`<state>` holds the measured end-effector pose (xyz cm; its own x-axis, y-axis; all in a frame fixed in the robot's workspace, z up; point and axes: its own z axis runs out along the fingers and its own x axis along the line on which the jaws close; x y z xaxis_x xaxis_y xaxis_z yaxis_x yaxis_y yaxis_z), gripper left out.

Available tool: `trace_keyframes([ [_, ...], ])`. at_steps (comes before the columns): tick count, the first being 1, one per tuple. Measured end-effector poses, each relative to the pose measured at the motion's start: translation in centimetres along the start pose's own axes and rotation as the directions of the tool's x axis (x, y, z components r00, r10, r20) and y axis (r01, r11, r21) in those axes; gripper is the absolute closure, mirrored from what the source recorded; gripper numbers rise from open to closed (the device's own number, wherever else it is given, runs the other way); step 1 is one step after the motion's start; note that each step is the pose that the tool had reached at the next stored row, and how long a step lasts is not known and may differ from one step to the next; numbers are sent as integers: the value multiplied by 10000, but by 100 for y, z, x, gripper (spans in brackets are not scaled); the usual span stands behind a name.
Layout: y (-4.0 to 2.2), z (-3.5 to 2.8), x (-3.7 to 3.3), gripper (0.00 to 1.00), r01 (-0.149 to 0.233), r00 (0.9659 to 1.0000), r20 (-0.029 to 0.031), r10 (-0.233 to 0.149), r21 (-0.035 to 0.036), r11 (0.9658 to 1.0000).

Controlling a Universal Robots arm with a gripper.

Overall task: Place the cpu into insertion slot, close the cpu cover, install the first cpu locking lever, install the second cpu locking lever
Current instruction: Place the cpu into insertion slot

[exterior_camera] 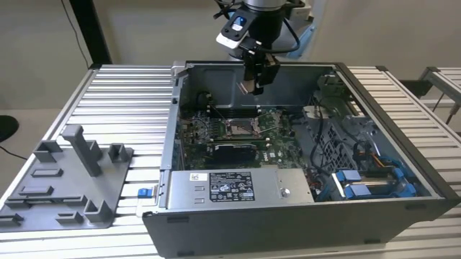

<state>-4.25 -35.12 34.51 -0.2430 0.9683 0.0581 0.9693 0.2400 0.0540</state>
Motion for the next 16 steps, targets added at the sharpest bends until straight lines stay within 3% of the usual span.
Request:
trace_keyframes([
  [4,-2,5,0,100,-536,9986,2,536,-37,9986],
  [9,-7,18,0,100,-1108,9938,29,1108,-68,9938],
  [16,-15,30,2,100,-1892,9819,31,1893,-126,9819],
])
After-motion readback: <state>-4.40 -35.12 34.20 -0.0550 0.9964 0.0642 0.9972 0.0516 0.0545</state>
